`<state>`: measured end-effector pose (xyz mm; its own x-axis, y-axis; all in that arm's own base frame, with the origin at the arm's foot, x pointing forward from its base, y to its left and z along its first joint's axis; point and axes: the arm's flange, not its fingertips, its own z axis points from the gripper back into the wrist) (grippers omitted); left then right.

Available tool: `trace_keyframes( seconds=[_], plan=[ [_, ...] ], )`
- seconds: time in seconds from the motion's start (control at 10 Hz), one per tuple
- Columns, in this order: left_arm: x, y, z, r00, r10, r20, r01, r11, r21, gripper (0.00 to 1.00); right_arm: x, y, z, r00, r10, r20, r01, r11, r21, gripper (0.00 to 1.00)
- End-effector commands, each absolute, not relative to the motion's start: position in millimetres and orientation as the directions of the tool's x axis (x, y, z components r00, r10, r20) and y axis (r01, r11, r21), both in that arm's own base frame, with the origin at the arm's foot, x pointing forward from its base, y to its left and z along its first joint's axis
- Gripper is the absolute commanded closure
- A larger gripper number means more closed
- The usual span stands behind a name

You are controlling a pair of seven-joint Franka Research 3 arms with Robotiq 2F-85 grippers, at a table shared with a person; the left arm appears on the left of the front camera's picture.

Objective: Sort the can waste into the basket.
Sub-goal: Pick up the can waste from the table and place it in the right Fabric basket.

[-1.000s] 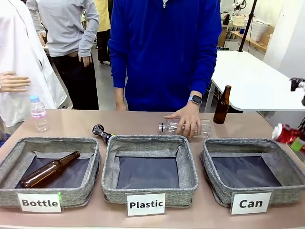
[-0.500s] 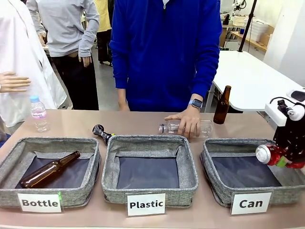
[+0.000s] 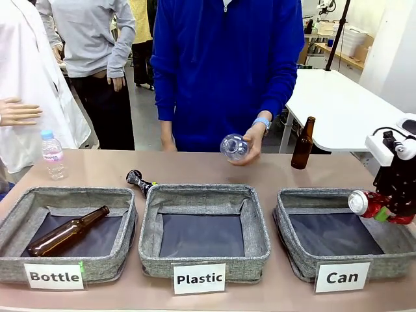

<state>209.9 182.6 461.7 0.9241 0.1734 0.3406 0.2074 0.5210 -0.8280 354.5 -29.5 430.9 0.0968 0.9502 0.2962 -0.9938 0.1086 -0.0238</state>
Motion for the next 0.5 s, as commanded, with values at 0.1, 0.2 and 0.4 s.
trace_keyframes(
  seconds=[0.1, 0.2, 0.4],
  plan=[
    [211.9, 181.3, 462.1, 0.920, 0.194, 0.340, 0.201, 0.510, -0.836, 0.00, 338.1, -27.1, 412.8, 0.113, 0.932, 0.344, -0.991, 0.132, -0.032, 0.00],
    [211.9, 181.3, 462.1, 0.920, 0.194, 0.340, 0.201, 0.510, -0.836, 0.00, 339.3, -26.6, 413.1, 0.125, 0.928, 0.351, -0.989, 0.145, -0.030, 0.09],
    [211.9, 181.3, 462.1, 0.920, 0.194, 0.340, 0.201, 0.510, -0.836, 0.00, 341.8, -26.9, 414.3, 0.142, 0.915, 0.378, -0.987, 0.161, -0.017, 0.00]
  ],
)
